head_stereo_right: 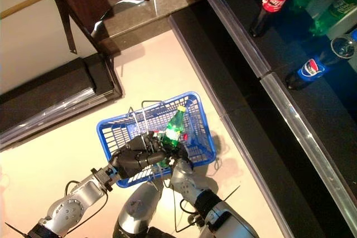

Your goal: Pick up the drink and place into the basket.

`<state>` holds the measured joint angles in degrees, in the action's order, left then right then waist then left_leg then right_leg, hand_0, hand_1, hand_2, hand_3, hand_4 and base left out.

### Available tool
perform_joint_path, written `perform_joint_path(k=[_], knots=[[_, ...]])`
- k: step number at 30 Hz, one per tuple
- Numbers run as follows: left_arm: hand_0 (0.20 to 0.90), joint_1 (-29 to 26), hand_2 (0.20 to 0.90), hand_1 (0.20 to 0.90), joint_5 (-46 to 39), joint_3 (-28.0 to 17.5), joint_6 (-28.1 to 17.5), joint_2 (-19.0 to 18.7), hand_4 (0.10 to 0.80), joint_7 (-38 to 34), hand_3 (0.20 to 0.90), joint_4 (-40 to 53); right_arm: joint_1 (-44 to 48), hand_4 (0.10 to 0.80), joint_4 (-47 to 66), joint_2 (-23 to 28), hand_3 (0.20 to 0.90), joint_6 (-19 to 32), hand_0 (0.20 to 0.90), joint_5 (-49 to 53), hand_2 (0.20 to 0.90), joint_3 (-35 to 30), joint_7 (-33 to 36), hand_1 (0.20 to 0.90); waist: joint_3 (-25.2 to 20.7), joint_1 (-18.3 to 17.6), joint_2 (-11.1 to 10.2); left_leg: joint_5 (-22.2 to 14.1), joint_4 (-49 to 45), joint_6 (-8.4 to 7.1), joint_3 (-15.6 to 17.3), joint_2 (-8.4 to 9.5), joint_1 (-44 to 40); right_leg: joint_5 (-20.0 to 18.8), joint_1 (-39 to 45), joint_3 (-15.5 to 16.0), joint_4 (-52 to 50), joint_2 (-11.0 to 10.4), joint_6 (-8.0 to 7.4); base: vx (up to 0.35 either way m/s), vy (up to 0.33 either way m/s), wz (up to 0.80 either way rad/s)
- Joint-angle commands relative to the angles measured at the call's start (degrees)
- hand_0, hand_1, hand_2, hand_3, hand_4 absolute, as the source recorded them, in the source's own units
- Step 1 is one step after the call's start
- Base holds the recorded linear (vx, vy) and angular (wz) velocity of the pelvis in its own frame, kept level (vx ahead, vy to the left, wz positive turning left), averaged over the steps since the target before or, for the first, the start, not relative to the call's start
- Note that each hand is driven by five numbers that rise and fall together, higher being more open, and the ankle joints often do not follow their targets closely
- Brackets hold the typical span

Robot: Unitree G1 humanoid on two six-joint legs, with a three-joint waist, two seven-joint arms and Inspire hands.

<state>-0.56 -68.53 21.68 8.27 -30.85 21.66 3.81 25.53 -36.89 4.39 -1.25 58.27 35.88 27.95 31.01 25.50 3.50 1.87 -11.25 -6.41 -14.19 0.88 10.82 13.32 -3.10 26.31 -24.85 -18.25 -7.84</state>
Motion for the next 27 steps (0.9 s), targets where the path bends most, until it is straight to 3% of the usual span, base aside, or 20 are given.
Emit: perform_joint_path(k=[1,7,17,18,19,20,21,22,23,27], knots=[[0.300,-10.1,0.300,0.300,-5.4,-0.3,-6.3,6.3,0.100,16.4,0.200,28.0,7.7,0.100,2.6,-7.7,0.200,4.5,0.300,4.2,0.300,0.7,-5.5,0.300,-2.6,-0.9,3.1,-0.1,-2.7,4.56,0.7,3.44,1.5,-4.8,0.7,1.6,-0.5,2.8,3.35,0.033,-0.008,0.01],[0.300,-10.6,0.300,0.300,-6.5,-0.2,-5.7,6.2,0.100,16.6,0.200,27.9,10.2,0.100,0.3,-7.8,0.200,6.1,0.300,15.4,0.300,-3.2,-8.0,0.300,-2.1,-0.8,3.3,-0.1,-3.0,4.90,0.9,3.58,2.1,-5.1,0.0,1.7,-1.3,2.2,3.18,0.011,0.000,0.01],[0.300,-11.0,0.300,0.300,-7.5,-1.4,-4.2,5.6,0.100,17.0,0.200,27.2,14.8,0.100,-4.4,-5.5,0.200,3.2,0.300,21.3,0.300,-9.5,-11.1,0.300,-1.9,0.2,3.6,-0.2,-3.6,5.38,1.1,4.10,2.6,-5.4,-0.9,2.7,-2.8,0.9,3.02,0.018,0.000,0.04],[0.300,-11.1,0.300,0.300,-8.0,-1.9,-3.8,5.5,0.100,17.0,0.200,27.1,15.4,0.224,-6.2,-4.8,0.324,2.7,0.406,22.2,0.406,-10.9,-11.4,0.406,-1.9,0.3,3.5,-0.3,-3.8,5.51,1.3,4.15,2.8,-5.5,-1.1,2.8,-3.2,0.6,2.93,0.021,-0.004,0.09],[0.300,-11.2,0.300,0.300,-8.0,-1.9,-3.8,5.5,0.100,16.9,0.200,27.1,15.5,0.251,-6.3,-4.8,0.351,2.7,0.429,22.2,0.429,-10.9,-11.5,0.429,-1.9,0.3,3.5,-0.3,-3.8,5.52,1.3,4.15,2.8,-5.5,-1.1,2.8,-3.2,0.6,2.92,0.019,0.004,0.08],[0.300,-11.1,0.300,0.300,-8.4,-2.3,-3.7,5.4,0.100,16.9,0.200,27.1,15.8,0.347,-7.6,-4.1,0.447,2.5,0.512,23.0,0.512,-12.0,-11.6,0.512,-1.8,0.2,3.5,-0.3,-3.8,5.64,1.4,4.18,2.9,-5.5,-1.3,2.7,-3.4,0.6,2.87,0.006,0.018,0.04],[0.300,-11.0,0.300,0.300,-8.5,-2.5,-3.6,5.5,0.100,17.1,0.200,27.0,16.0,0.484,-8.1,-3.7,0.584,2.2,0.629,23.3,0.629,-12.6,-11.3,0.629,-1.7,0.1,3.5,-0.3,-3.9,5.67,1.5,4.20,3.0,-5.4,-1.4,2.6,-3.4,0.7,2.87,0.000,0.000,0.00],[0.300,-11.0,0.300,0.300,-8.5,-2.5,-3.6,5.5,0.100,17.2,0.200,27.0,16.0,0.572,-8.2,-3.6,0.672,2.2,0.705,23.4,0.705,-12.7,-11.2,0.705,-1.7,0.1,3.5,-0.3,-4.0,5.68,1.5,4.20,3.1,-5.4,-1.5,2.6,-3.5,0.6,2.88,0.005,0.035,0.02],[0.300,-10.8,0.300,0.300,-8.5,-2.6,-3.7,5.5,0.100,17.5,0.200,27.0,16.0,0.737,-8.5,-3.1,0.837,1.9,0.846,23.5,0.846,-13.4,-10.9,0.846,-1.5,0.1,3.7,-0.3,-4.2,5.75,1.7,4.20,3.3,-5.4,-1.7,2.7,-3.8,0.4,2.93,0.004,0.030,0.02],[0.300,-11.0,0.300,0.300,-8.7,-2.5,-3.7,5.5,0.100,17.4,0.200,27.3,15.9,0.800,-9.2,-2.6,0.900,2.1,0.900,22.9,0.900,-14.8,-10.1,0.900,-1.2,0.1,3.7,-0.5,-4.1,6.00,1.8,4.24,3.4,-5.4,-2.3,2.9,-4.6,0.0,2.86,0.002,0.009,0.00]])
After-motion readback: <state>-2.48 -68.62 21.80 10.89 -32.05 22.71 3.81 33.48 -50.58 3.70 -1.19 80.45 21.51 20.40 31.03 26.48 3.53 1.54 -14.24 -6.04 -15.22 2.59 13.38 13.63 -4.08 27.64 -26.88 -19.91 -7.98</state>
